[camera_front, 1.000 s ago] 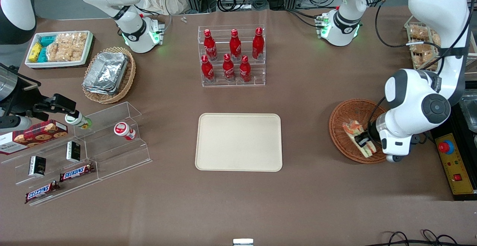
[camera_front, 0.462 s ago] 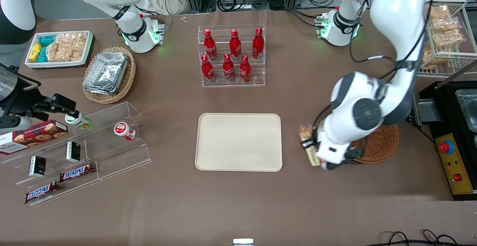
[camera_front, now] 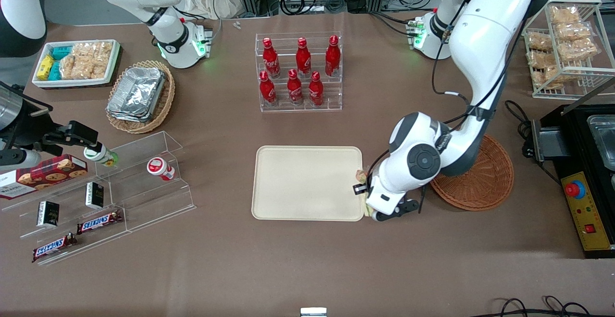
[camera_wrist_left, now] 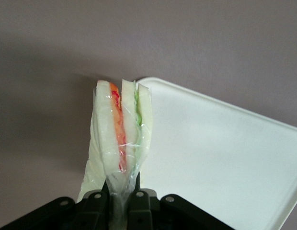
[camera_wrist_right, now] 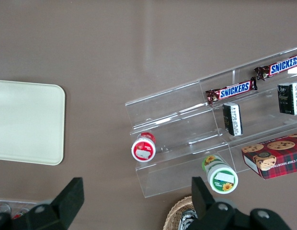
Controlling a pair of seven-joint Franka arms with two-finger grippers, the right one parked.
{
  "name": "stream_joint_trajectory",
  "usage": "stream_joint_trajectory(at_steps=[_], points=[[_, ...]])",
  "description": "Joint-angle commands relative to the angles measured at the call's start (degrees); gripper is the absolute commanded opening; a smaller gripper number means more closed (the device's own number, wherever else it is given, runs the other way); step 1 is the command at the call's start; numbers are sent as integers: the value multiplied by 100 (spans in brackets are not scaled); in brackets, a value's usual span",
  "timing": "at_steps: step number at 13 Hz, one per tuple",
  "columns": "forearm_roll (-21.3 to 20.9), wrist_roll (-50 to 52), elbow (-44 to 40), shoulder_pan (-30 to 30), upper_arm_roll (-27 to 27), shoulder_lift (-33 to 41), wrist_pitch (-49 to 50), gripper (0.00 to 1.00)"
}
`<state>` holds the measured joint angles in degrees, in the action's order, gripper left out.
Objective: Place sandwich from basket to tray
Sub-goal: 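Lift the sandwich and carry it with the left gripper to the tray, then lower the sandwich onto the tray and open the left gripper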
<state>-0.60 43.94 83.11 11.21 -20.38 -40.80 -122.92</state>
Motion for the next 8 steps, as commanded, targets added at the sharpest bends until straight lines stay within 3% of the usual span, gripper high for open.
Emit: stream_joint_trajectory(at_steps=[1,4,8], points=[[217,-27,-216,206,-10,-270,-212,8],[524,-105,-172,233,-18,-446,-434,11],[552,-753,-41,286,-10,-543,-417,12]])
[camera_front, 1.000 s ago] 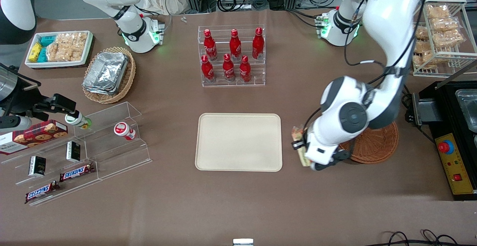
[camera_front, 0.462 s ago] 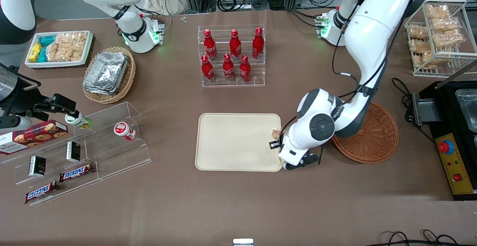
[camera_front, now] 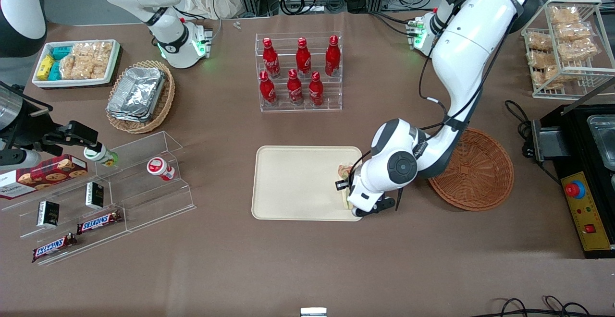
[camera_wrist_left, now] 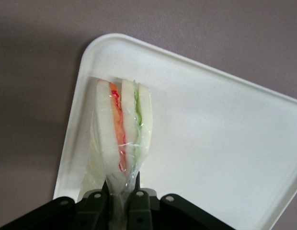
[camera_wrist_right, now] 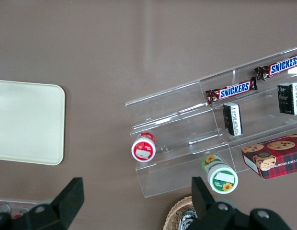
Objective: Place sandwich from basket to tray
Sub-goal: 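Lower the sandwich onto the tray and open the left gripper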
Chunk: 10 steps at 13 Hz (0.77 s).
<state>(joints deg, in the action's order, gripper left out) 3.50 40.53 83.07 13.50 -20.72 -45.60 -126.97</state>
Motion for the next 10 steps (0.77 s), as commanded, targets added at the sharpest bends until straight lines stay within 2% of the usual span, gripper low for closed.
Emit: stream_joint_trajectory(at_steps=[1,3,4,5,7,9,10], points=[[133,-510,-11,56,24,-81,-21,12],[89,-537,-2,65,24,-90,5,19],[98,-476,-10,74,24,-81,22,54],[54,-476,-2,65,33,-55,49,99],[37,-458,-36,47,51,50,119,100],[10,-467,-63,12,156,471,547,100],[1,-493,-72,21,391,777,863,100]])
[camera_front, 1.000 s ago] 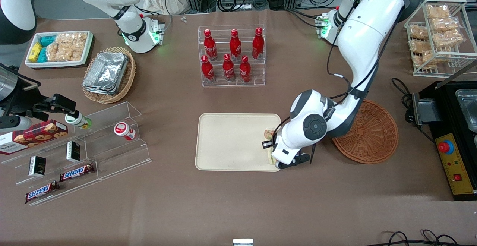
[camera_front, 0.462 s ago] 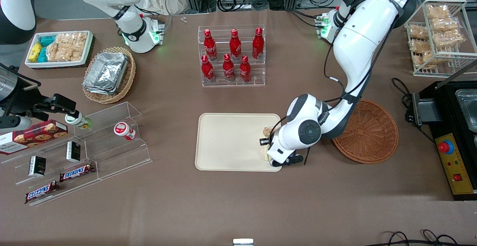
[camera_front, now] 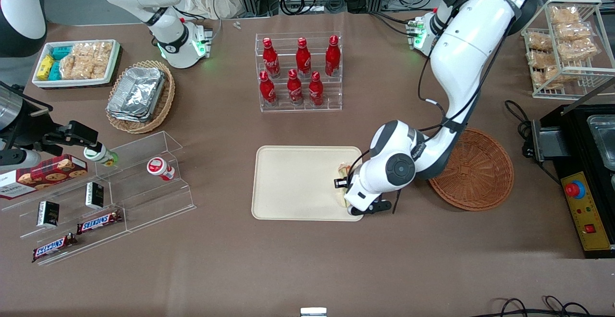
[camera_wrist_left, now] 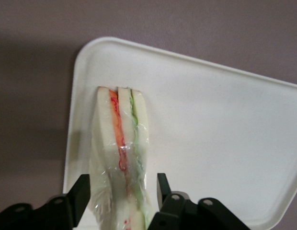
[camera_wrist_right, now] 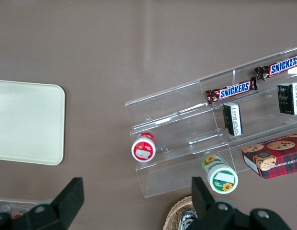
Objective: Place sandwich from basket to tray
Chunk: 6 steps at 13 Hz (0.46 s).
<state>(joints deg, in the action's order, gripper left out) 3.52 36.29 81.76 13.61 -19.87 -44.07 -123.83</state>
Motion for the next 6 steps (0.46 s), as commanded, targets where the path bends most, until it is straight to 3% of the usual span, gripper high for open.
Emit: stream_joint_trajectory(at_steps=[1,4,6], points=[[-157,-61,68,18,578,924,736,100],[-413,-113,103,-95,1368,1768,1577,100],[-422,-463,129,-367,1556,2304,2456,100]])
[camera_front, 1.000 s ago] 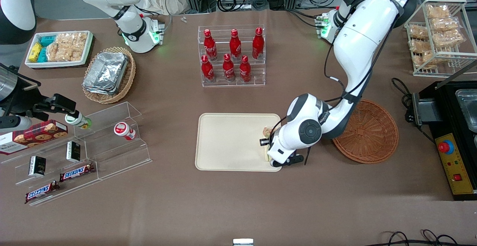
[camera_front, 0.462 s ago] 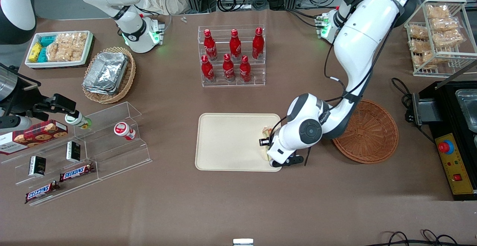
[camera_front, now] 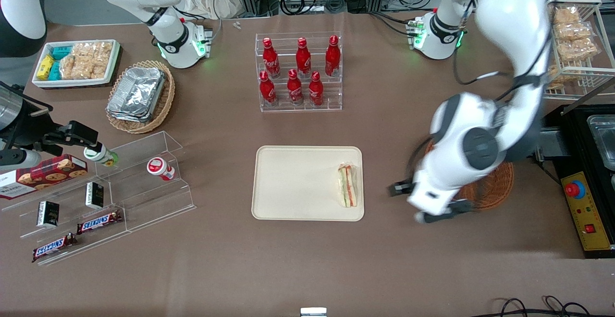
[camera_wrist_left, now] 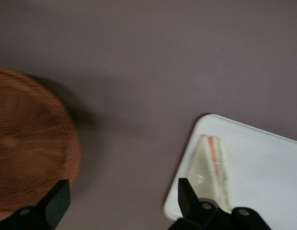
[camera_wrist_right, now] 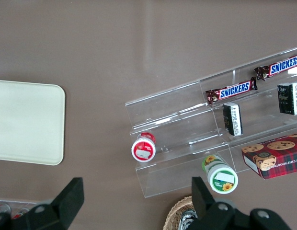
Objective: Place sandwich from basket to tray
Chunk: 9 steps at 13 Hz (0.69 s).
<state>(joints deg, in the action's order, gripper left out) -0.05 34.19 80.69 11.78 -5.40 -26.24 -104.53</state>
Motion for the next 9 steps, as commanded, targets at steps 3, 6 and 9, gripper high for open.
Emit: stream_joint_trajectory(at_steps=[3,6,9], points=[[-39,-430,517,-833,127,1260,610,100],[-22,-937,930,-1325,127,1665,487,100],[-65,-1625,1397,-1538,136,1860,135,100]])
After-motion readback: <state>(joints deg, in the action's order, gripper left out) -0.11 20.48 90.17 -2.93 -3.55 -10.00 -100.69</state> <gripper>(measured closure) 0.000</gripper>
